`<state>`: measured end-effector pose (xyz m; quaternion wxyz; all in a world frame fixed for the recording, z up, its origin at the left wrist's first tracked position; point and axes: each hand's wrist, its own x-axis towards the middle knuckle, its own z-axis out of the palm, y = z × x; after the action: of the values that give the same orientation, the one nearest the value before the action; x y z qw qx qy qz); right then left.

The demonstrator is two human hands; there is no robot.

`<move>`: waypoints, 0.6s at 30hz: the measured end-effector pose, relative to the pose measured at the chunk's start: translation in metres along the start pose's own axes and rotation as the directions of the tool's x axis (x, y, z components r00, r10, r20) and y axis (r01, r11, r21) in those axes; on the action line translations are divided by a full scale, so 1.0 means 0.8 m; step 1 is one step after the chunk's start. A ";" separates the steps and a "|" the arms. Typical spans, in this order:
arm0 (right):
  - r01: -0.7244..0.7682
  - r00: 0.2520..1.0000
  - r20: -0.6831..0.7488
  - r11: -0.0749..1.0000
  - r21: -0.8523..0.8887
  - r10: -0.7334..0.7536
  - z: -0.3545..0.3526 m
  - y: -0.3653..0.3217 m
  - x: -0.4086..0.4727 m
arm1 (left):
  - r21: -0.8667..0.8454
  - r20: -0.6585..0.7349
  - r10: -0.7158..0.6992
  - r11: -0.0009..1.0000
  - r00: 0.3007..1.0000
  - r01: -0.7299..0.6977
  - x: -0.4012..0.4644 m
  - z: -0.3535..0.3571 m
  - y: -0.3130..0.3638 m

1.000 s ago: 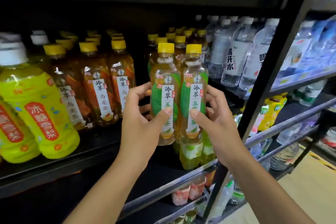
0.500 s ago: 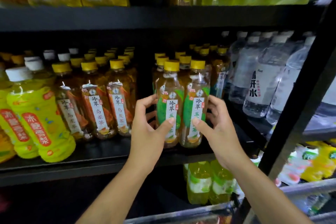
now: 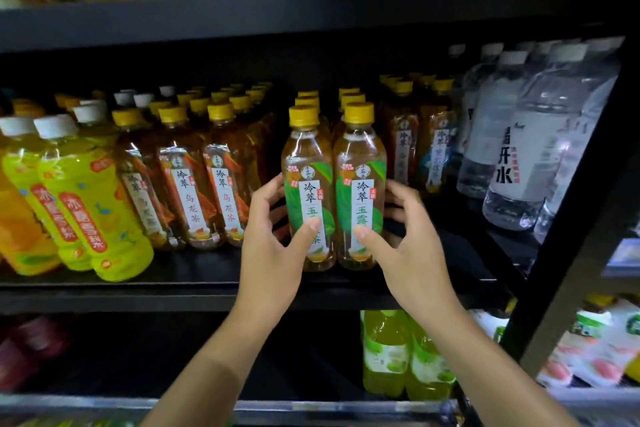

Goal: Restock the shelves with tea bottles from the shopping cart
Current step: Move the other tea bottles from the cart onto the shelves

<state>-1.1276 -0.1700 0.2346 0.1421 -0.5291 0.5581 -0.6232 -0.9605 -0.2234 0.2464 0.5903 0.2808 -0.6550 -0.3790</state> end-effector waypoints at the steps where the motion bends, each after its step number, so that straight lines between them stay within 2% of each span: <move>1: -0.002 1.000 -0.007 1.000 0.005 0.002 0.000 0.001 0.000 | 0.002 -0.003 0.001 1.000 1.000 -0.001 0.000 0.001 -0.001; 4: -0.006 1.000 -0.008 1.000 0.017 0.006 0.000 0.001 0.004 | 0.011 -0.009 -0.003 1.000 1.000 0.003 0.002 0.002 -0.004; 10: -0.013 0.999 0.030 0.998 -0.064 0.015 0.001 0.002 0.032 | 0.019 -0.017 -0.008 1.000 1.000 0.008 0.022 0.008 -0.019; 18: -0.096 0.995 -0.016 0.988 -0.118 0.095 0.014 0.019 0.071 | 0.158 -0.063 0.016 0.987 0.998 -0.006 0.053 0.030 -0.040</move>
<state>-1.1472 -0.2248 0.2484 0.1371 -0.5059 0.6198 -0.5841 -0.9925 -0.2716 0.2435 0.5889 0.3349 -0.6654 -0.3134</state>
